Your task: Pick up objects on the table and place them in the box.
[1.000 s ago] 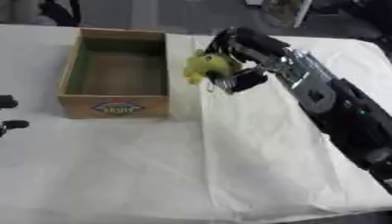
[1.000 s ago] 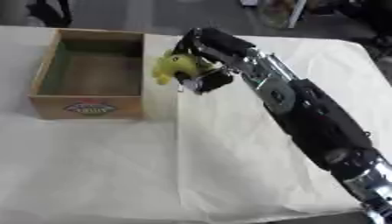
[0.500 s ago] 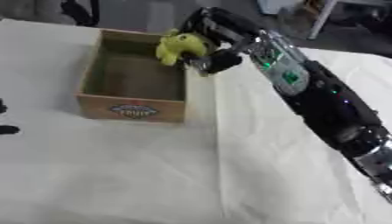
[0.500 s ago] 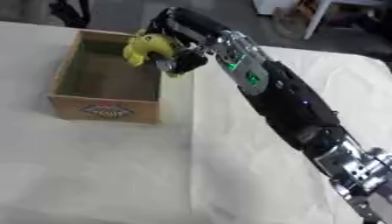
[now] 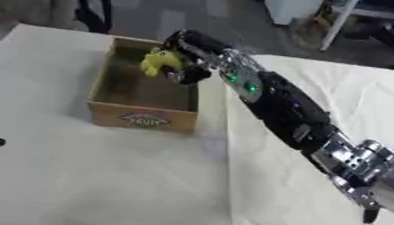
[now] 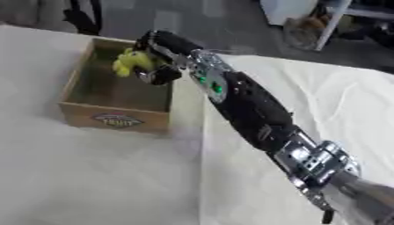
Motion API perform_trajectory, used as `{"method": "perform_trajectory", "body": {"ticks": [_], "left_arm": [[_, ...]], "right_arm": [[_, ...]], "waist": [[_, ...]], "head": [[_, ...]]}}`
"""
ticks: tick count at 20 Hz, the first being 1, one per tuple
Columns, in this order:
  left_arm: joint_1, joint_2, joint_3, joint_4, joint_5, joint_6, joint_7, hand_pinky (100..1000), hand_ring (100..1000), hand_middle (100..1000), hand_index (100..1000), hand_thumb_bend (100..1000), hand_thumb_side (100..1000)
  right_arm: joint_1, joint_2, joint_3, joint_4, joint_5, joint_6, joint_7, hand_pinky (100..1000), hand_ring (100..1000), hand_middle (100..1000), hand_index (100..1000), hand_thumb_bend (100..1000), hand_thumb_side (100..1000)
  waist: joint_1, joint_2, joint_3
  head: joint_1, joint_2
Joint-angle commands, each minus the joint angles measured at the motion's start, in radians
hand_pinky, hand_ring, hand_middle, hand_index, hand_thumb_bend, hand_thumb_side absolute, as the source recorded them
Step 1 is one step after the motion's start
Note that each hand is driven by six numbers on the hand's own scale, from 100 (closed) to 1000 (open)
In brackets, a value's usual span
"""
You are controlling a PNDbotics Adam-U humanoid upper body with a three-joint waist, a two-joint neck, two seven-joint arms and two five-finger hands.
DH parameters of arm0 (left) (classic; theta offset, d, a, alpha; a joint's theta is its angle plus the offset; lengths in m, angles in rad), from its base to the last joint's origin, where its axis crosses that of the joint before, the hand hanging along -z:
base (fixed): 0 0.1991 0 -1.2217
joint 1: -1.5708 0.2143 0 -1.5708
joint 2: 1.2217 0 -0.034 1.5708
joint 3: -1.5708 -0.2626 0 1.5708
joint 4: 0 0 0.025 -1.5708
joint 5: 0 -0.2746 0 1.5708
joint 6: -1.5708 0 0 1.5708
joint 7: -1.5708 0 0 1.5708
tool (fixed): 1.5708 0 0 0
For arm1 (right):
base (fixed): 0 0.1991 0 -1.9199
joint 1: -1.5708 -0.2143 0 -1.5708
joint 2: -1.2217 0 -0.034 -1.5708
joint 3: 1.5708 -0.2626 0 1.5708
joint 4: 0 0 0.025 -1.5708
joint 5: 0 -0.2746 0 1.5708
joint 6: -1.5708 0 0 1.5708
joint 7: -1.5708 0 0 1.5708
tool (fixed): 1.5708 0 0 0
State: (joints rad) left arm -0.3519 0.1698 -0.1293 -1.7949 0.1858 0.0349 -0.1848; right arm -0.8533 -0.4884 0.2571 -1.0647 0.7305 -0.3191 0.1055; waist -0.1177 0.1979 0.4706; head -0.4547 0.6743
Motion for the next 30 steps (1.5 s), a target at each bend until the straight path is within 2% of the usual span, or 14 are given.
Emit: {"method": "perform_trajectory", "body": {"ticks": [1,2,3,4,5,10,15,18,21,24,27,28,30], "left_arm": [[-0.014,-0.002,-0.005,-0.022,0.003,-0.001,-0.008,629,908,628,702,188,601],[-0.014,-0.003,-0.006,-0.022,0.002,-0.001,-0.008,629,907,628,702,189,600],[-0.013,-0.003,-0.006,-0.023,0.002,-0.001,-0.009,629,907,628,702,189,600],[-0.013,-0.004,-0.007,-0.022,0.002,-0.001,-0.010,629,908,628,702,189,601],[-0.013,-0.005,-0.007,-0.022,0.002,-0.001,-0.010,629,908,628,702,189,601],[-0.007,-0.005,-0.006,-0.021,0.000,-0.001,-0.009,628,907,627,701,191,601],[0.003,-0.002,-0.002,-0.018,-0.001,-0.002,-0.005,628,907,627,701,192,600],[0.012,0.000,0.002,-0.015,-0.002,-0.002,-0.001,627,907,627,700,193,601],[0.027,0.003,0.008,-0.010,-0.006,-0.003,0.005,627,908,626,700,195,605],[0.041,0.007,0.019,-0.006,-0.010,-0.005,0.016,626,908,626,700,196,607],[0.056,0.012,0.032,-0.003,-0.016,-0.008,0.029,626,909,626,700,196,609],[0.060,0.013,0.036,-0.003,-0.017,-0.009,0.033,626,909,626,700,197,610],[0.070,0.017,0.047,0.000,-0.021,-0.011,0.044,626,910,626,699,198,612]], "right_arm": [[-0.034,0.014,0.006,0.024,0.076,-0.001,-0.002,396,651,797,861,100,356],[-0.038,0.024,0.010,0.026,0.091,-0.004,0.003,563,772,826,871,100,366],[-0.041,0.031,0.013,0.027,0.102,-0.008,0.006,563,772,826,871,100,366],[-0.043,0.039,0.017,0.025,0.111,-0.013,0.010,730,865,860,885,100,369],[-0.044,0.045,0.021,0.022,0.117,-0.017,0.015,775,894,873,892,100,366],[-0.040,0.048,0.033,-0.044,0.097,-0.027,0.026,832,942,898,904,100,341],[-0.030,0.026,0.036,-0.133,0.031,-0.006,0.031,847,959,917,917,100,311],[-0.021,0.008,0.035,-0.199,-0.026,0.007,0.040,832,945,895,912,100,278],[-0.001,-0.017,0.034,-0.273,-0.132,0.022,0.064,802,930,867,905,100,219],[0.041,-0.053,0.022,-0.364,-0.330,0.045,0.100,769,923,843,894,100,162],[0.114,-0.107,-0.016,-0.472,-0.536,0.086,0.089,728,902,810,876,100,165],[0.137,-0.122,-0.029,-0.502,-0.590,0.103,0.080,708,890,792,864,100,199],[0.199,-0.151,-0.066,-0.559,-0.693,0.139,0.044,691,881,776,854,100,206]], "waist": [[0.013,-0.012,-0.002],[0.015,-0.011,-0.003],[0.016,-0.010,-0.003],[0.017,-0.009,-0.004],[0.018,-0.009,-0.005],[0.023,-0.011,-0.023],[0.030,-0.019,-0.055],[0.034,-0.025,-0.081],[0.040,-0.032,-0.120],[0.044,-0.038,-0.165],[0.048,-0.043,-0.212],[0.049,-0.044,-0.224],[0.049,-0.044,-0.251]], "head": [[-0.007,-0.010],[-0.008,-0.010],[-0.009,-0.011],[-0.010,-0.011],[-0.010,-0.010],[-0.005,-0.006],[0.005,0.001],[0.019,0.009],[0.044,0.017],[0.073,0.024],[0.103,0.028],[0.110,0.028],[0.126,0.027]]}}
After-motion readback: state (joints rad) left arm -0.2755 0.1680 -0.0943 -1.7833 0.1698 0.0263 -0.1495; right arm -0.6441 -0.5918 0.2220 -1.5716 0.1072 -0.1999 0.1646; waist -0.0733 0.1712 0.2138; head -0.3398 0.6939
